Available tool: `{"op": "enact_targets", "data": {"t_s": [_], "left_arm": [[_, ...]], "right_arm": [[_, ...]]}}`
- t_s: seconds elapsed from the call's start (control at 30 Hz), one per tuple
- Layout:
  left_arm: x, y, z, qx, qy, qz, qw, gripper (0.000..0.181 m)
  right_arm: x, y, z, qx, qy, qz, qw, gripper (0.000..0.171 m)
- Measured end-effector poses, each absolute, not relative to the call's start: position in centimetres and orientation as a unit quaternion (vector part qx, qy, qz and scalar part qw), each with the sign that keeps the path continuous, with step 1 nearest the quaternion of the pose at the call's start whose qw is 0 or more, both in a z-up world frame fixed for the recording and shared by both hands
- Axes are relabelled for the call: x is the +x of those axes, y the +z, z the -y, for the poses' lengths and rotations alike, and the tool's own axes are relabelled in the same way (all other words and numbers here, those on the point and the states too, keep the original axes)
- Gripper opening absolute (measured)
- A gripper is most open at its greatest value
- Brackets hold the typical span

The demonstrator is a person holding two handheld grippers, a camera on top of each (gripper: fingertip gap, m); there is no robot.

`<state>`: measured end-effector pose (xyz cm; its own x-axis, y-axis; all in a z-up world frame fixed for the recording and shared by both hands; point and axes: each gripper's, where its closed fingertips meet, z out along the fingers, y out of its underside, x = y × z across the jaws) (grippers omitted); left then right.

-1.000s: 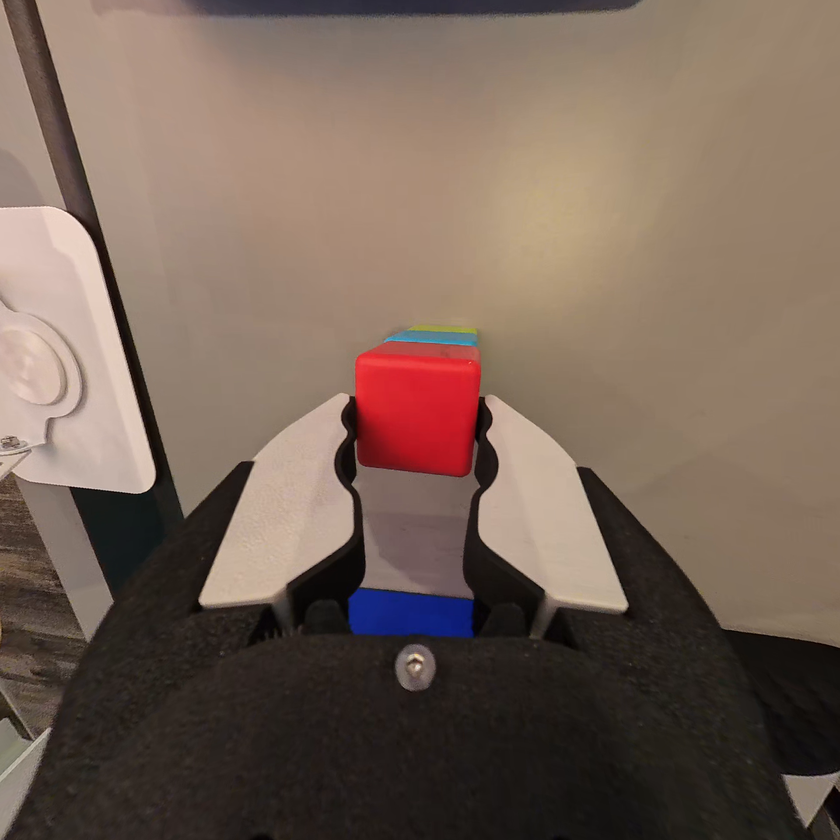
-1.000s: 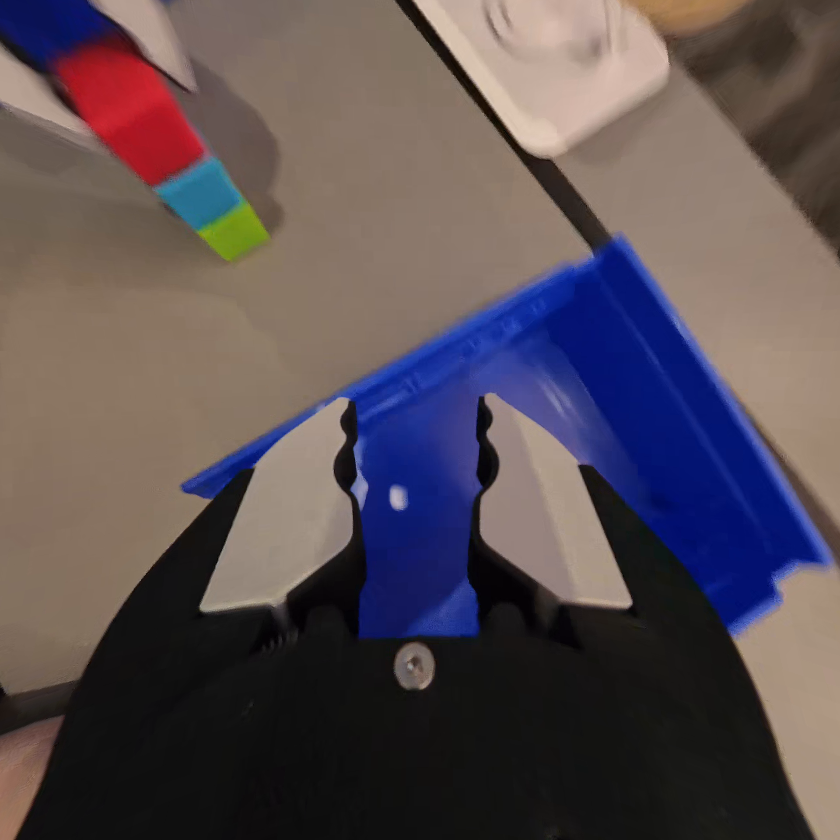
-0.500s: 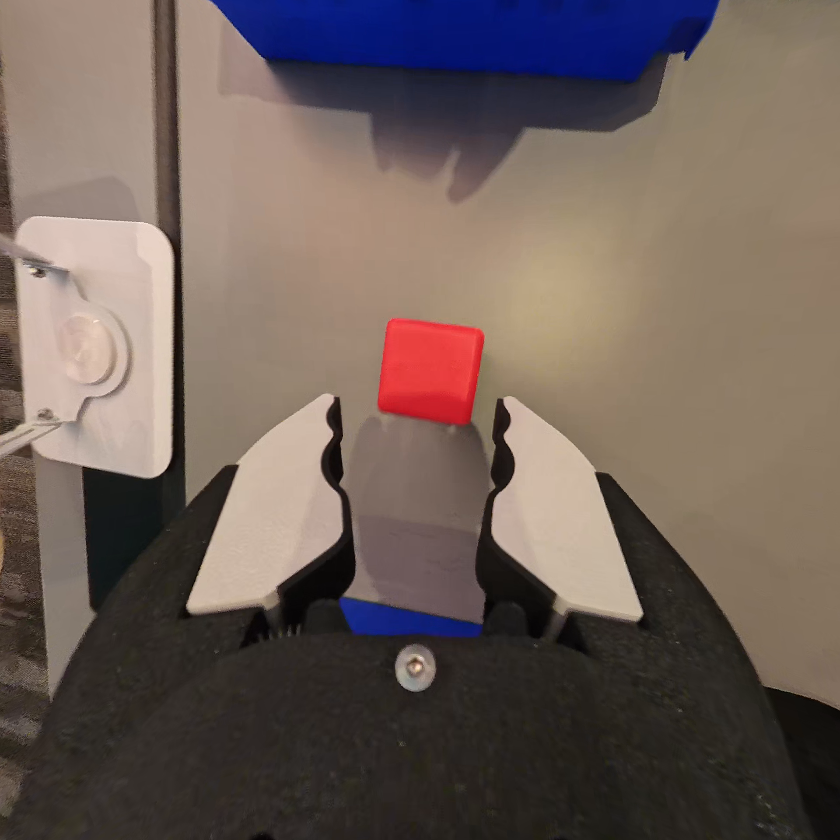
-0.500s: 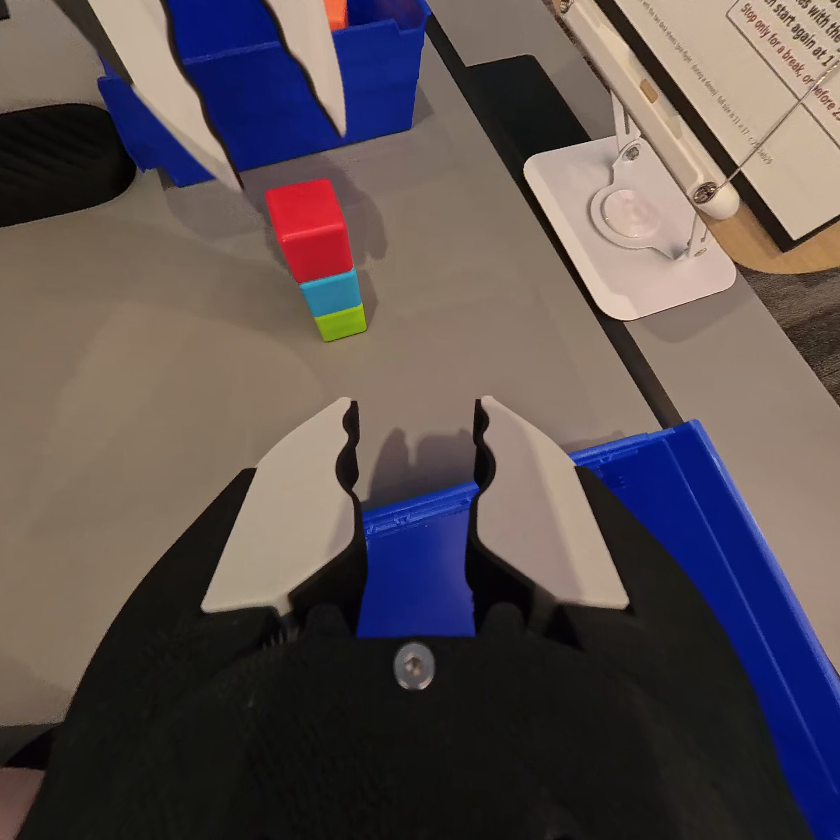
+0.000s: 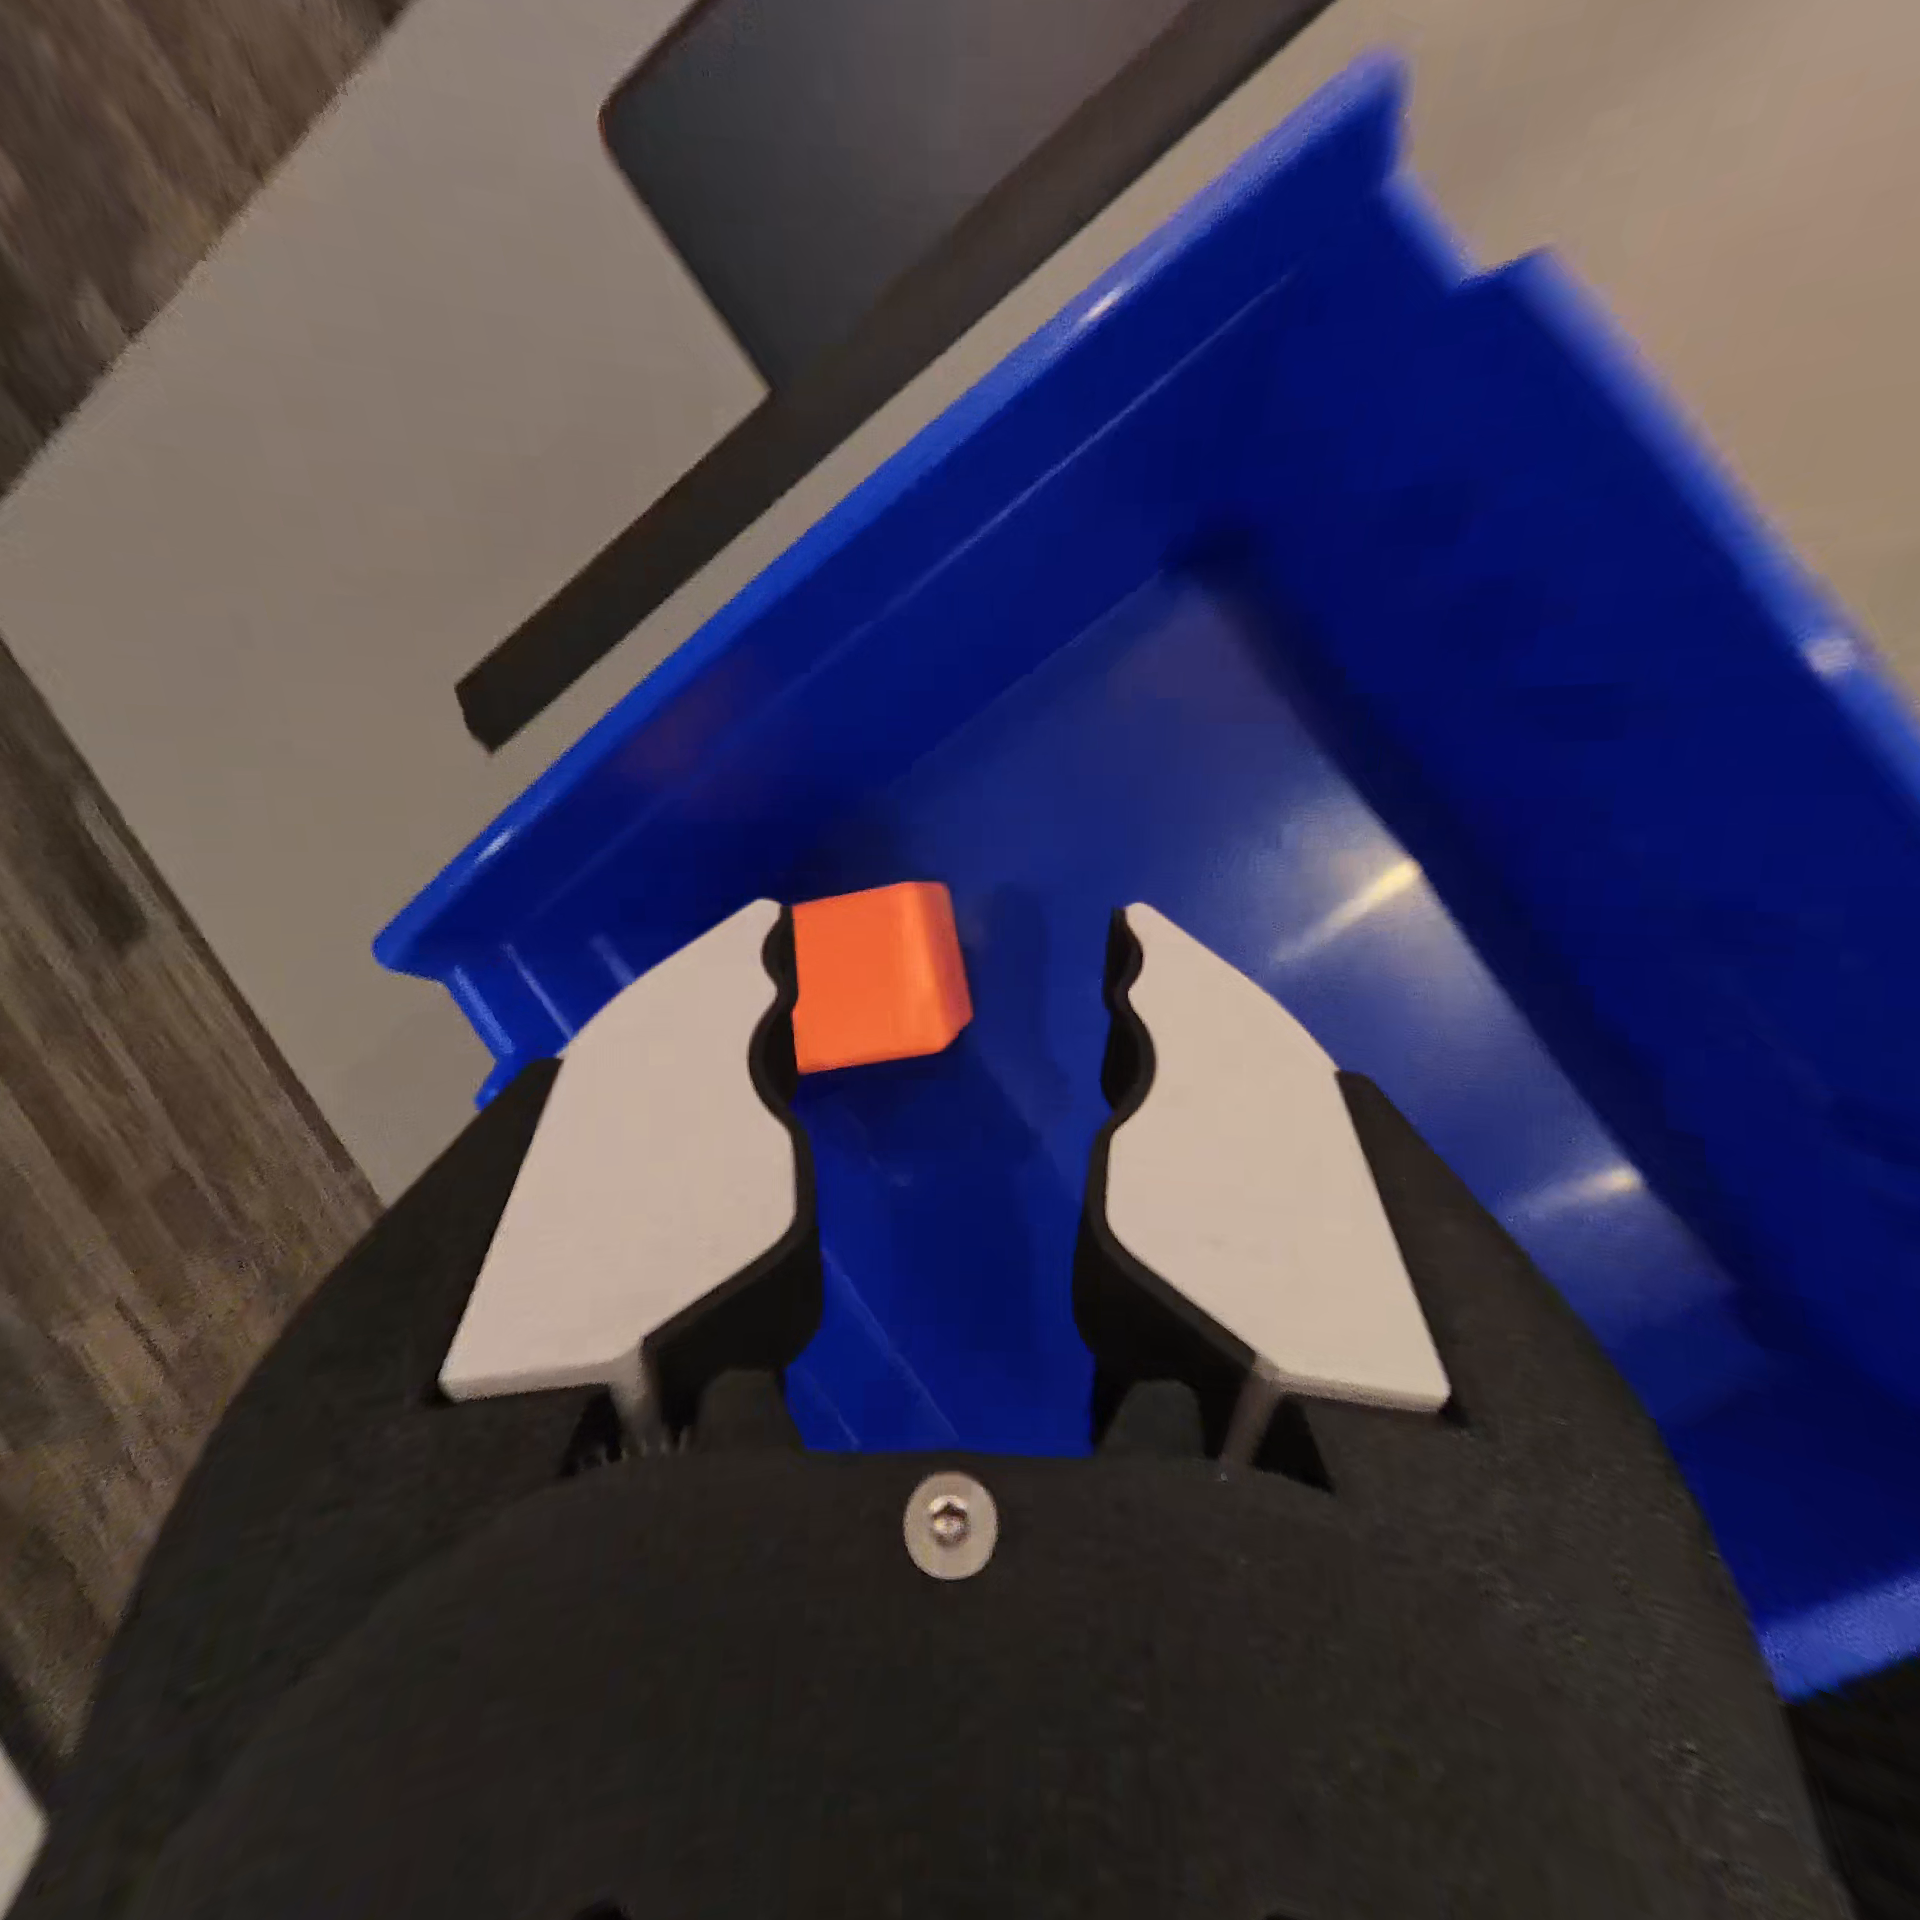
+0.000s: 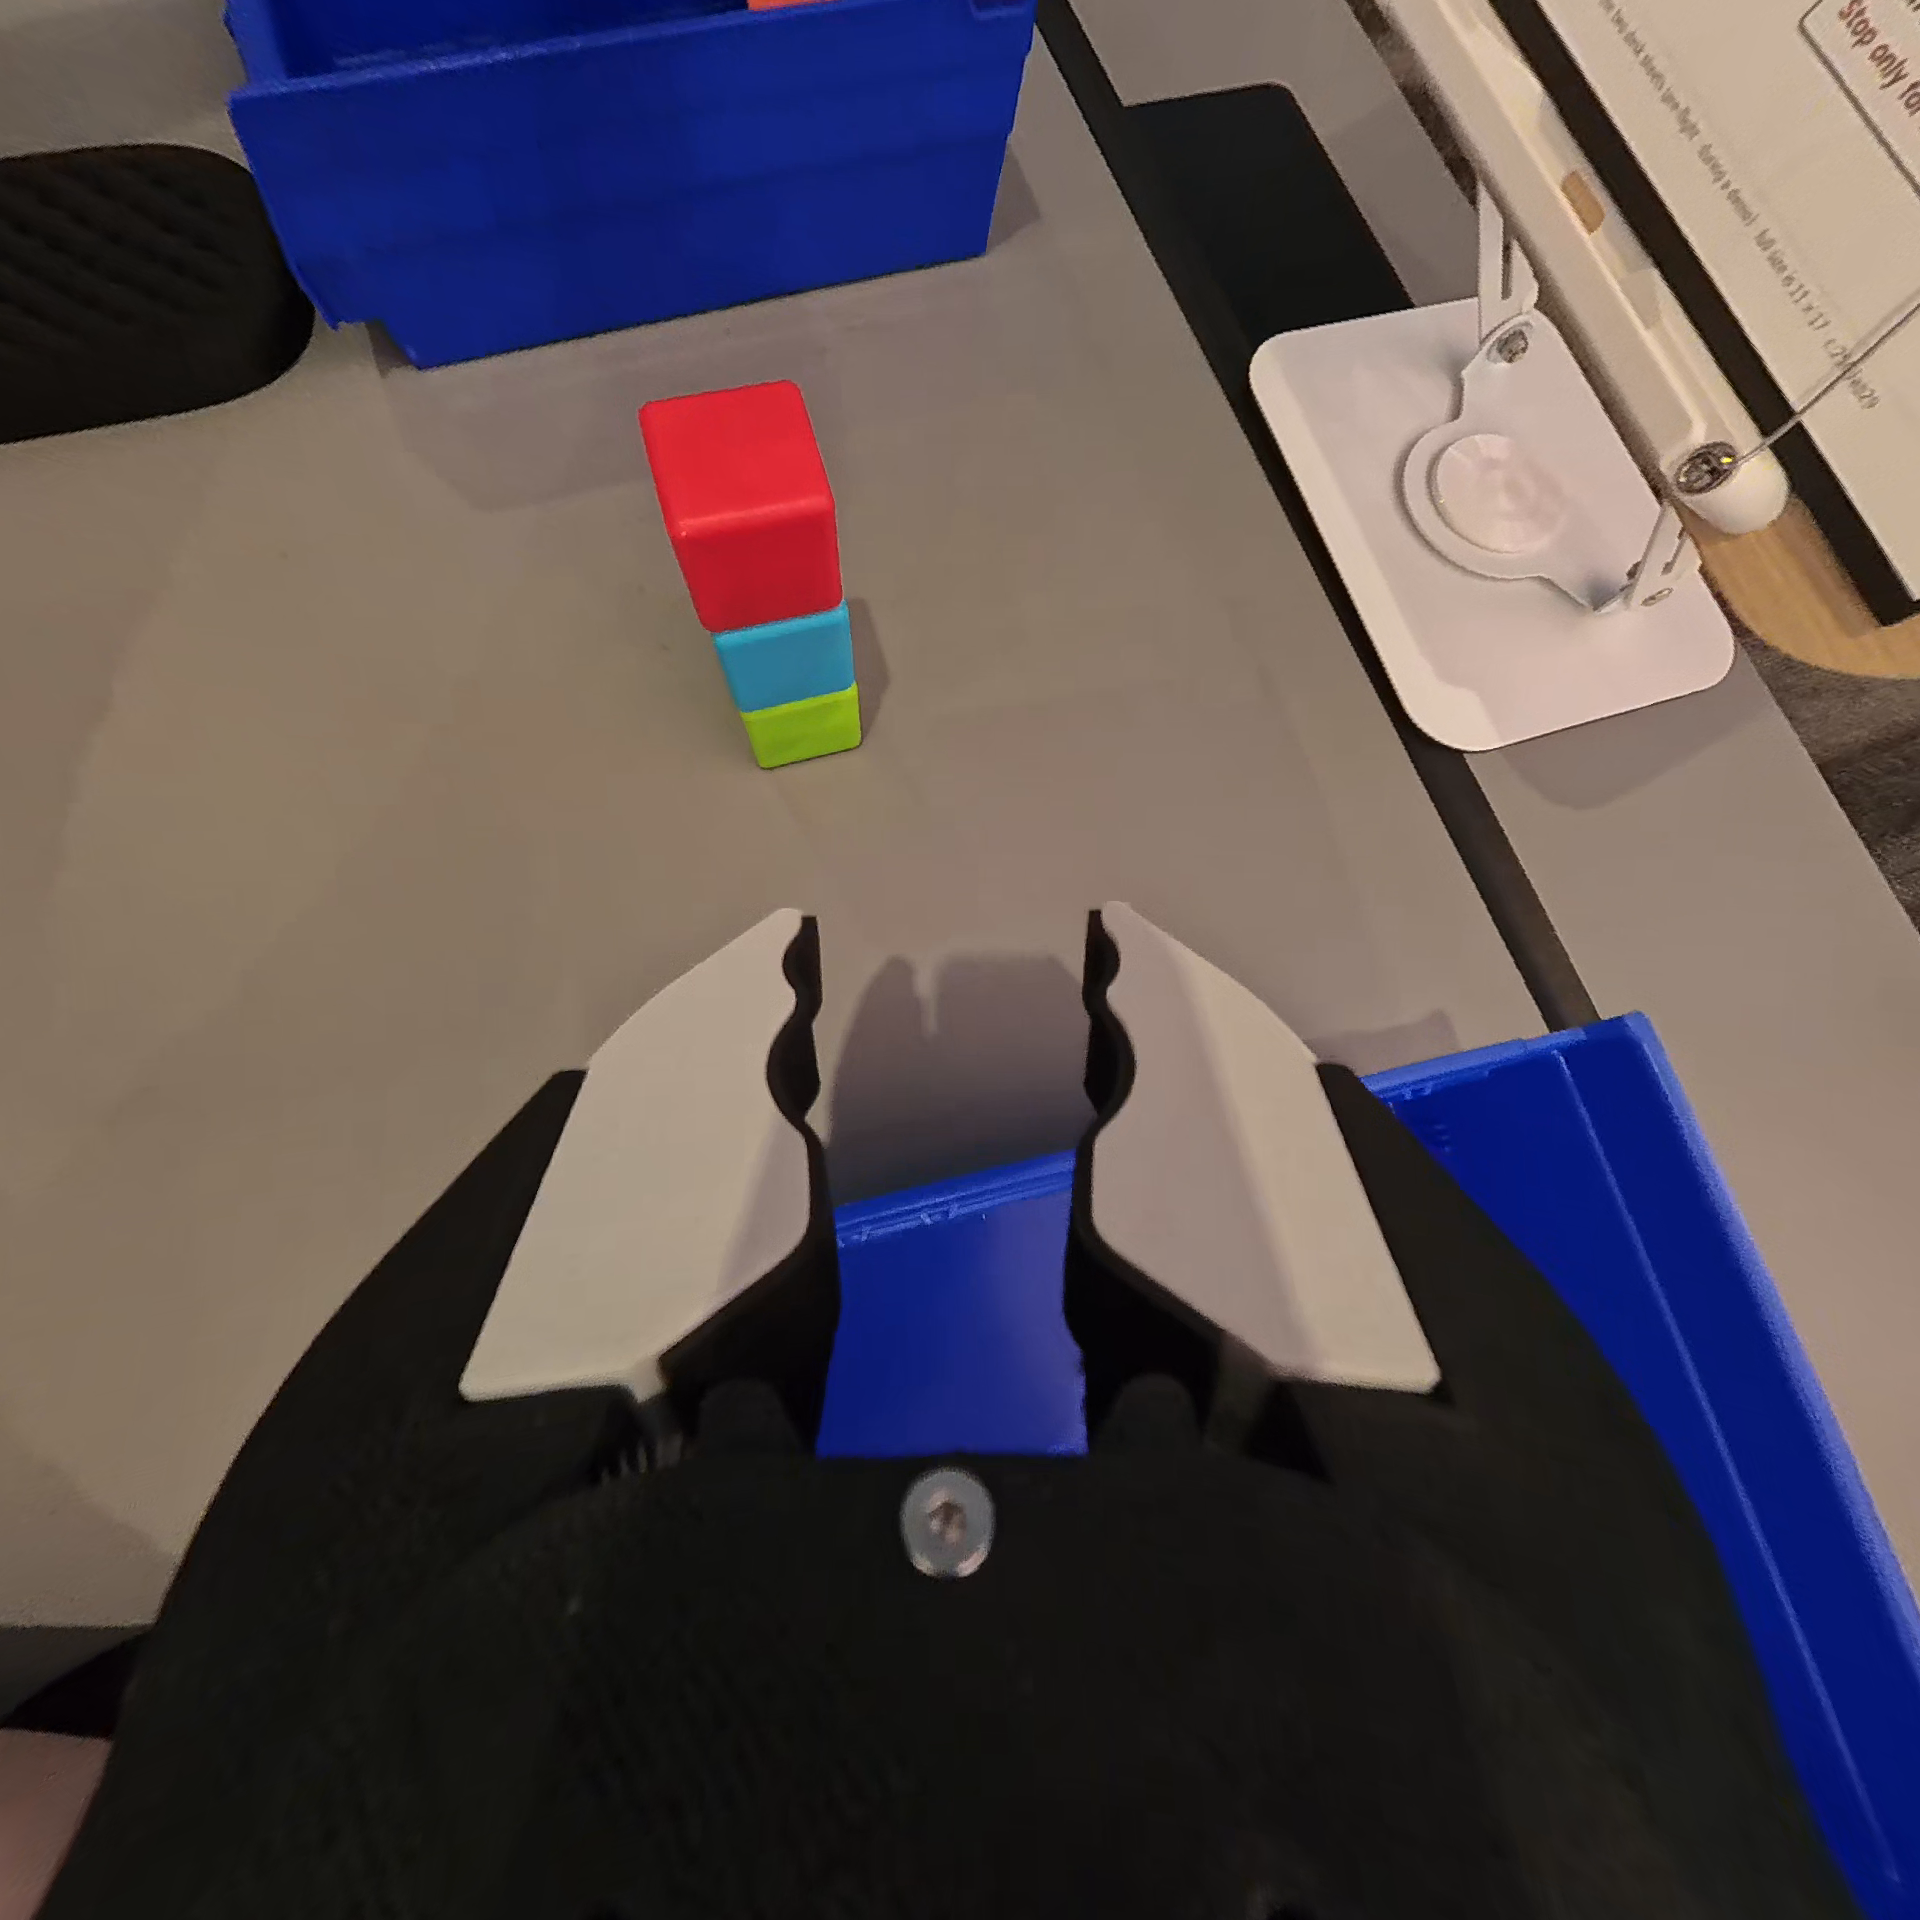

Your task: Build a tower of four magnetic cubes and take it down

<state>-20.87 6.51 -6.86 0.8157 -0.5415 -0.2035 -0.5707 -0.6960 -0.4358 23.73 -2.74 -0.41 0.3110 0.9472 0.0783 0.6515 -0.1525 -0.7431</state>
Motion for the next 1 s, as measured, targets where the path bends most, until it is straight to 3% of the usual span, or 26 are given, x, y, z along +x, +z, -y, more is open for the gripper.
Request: {"op": "enact_targets", "data": {"t_s": [0.17, 0.37, 0.43, 0.47, 0.6, 0.8, 1.0], "left_arm": [[-23.8, -10.6, -6.4, -0.947, 0.078, -0.278, 0.142, 0.062], [-24.8, -12.5, -6.7, -0.947, 0.125, -0.285, 0.077, 0.064], [-25.1, -12.8, -6.9, -0.944, 0.149, -0.289, 0.066, 0.060], [-25.1, -12.8, -7.0, -0.941, 0.154, -0.293, 0.065, 0.050], [-24.9, -12.8, -6.7, -0.939, 0.156, -0.301, 0.059, 0.049], [-24.6, -9.9, -6.1, -0.932, 0.164, -0.309, 0.098, 0.048], [-19.0, -0.5, -5.0, -0.892, 0.158, -0.359, 0.224, 0.048]], "right_arm": [[23.8, -0.6, 2.7, -0.734, 0.205, 0.547, 0.347, 0.050], [23.8, -1.6, 2.6, -0.742, 0.194, 0.551, 0.329, 0.050], [23.9, -1.8, 2.7, -0.743, 0.192, 0.554, 0.323, 0.050], [23.9, -1.9, 2.7, -0.743, 0.192, 0.554, 0.321, 0.050], [24.3, -1.7, 2.7, -0.743, 0.195, 0.551, 0.325, 0.050], [25.0, -1.2, 2.6, -0.743, 0.205, 0.543, 0.333, 0.050], [25.3, -1.2, 2.6, -0.744, 0.207, 0.541, 0.332, 0.050]]}}
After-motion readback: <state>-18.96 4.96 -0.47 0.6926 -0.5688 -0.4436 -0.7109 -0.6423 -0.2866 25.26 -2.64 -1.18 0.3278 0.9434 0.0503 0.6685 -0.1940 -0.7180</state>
